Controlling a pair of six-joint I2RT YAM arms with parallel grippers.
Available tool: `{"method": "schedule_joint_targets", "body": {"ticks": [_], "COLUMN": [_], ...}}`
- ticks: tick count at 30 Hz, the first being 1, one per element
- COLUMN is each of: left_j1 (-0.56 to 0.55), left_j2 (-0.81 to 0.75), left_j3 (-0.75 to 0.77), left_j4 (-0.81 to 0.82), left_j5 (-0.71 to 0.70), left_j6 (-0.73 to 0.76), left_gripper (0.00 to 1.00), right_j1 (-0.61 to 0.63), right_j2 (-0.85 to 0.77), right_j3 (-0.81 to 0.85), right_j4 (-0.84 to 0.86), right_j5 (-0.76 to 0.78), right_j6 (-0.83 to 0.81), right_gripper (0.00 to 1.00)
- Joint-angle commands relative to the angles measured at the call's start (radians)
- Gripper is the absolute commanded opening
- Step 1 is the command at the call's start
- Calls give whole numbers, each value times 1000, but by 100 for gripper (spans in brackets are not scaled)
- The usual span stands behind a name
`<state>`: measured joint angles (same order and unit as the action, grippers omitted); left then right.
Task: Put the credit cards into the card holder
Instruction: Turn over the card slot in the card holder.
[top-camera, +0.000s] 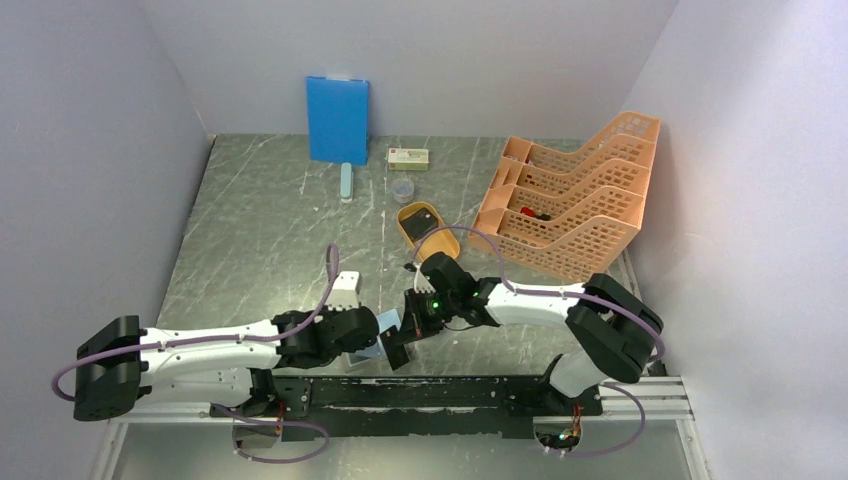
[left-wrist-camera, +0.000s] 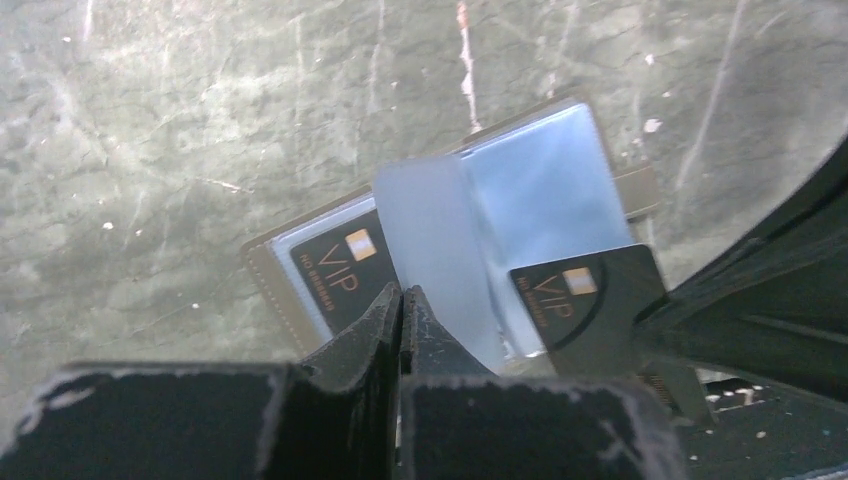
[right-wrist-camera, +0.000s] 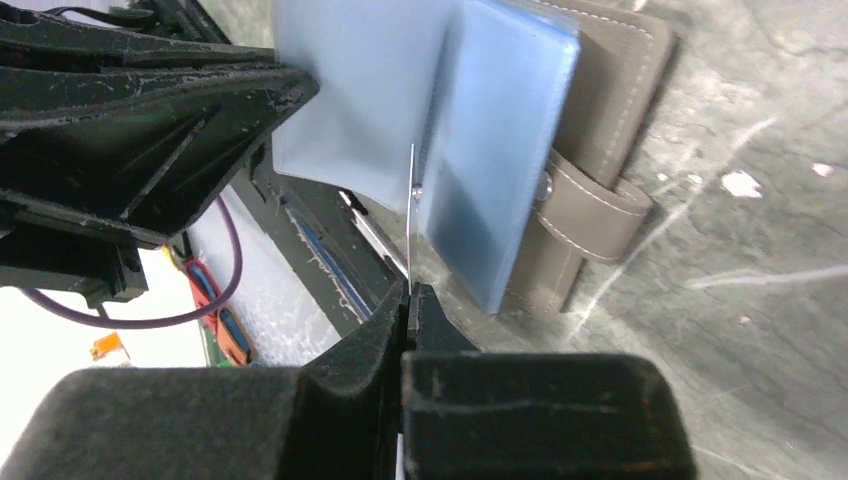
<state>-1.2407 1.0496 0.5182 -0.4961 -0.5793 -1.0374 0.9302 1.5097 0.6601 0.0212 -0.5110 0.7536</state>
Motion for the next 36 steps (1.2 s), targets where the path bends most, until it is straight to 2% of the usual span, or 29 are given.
{"method": "schedule_joint_targets", "body": {"ticks": [1, 6, 11, 17, 22, 28, 32, 36], "left_j1": [6, 7, 7, 8, 9, 12, 15, 20], "left_j2": [8, 106, 206, 271, 287, 269, 233, 182], "left_j3": [-28, -33, 5, 77, 80, 76, 65, 51], "left_j4": [-38, 40, 142, 174, 197, 145, 112, 106], "left_j5": [-31, -14, 19, 21, 38, 15, 6, 9], "left_j6": [-31, 12, 106, 151, 159, 125, 103, 100], "left_gripper": [5, 5, 5, 5, 5, 5, 9, 11], "right_j1": [5, -4, -4, -4, -5, -19, -44, -46], "right_j2": [-41, -91, -229, -329, -271, -198, -139, -118], "right_j3": [7, -47, -121, -146, -122, -103, -104, -92], "right_j4": [-70, -114, -130, -145, -68, 42, 120, 125], "right_j5": [85, 170, 247, 242, 168, 172, 127, 115], "right_j6": [-23, -2, 42, 43, 53, 103, 143, 138], "right_gripper": [0, 0, 0, 0, 0, 0, 0, 0]}}
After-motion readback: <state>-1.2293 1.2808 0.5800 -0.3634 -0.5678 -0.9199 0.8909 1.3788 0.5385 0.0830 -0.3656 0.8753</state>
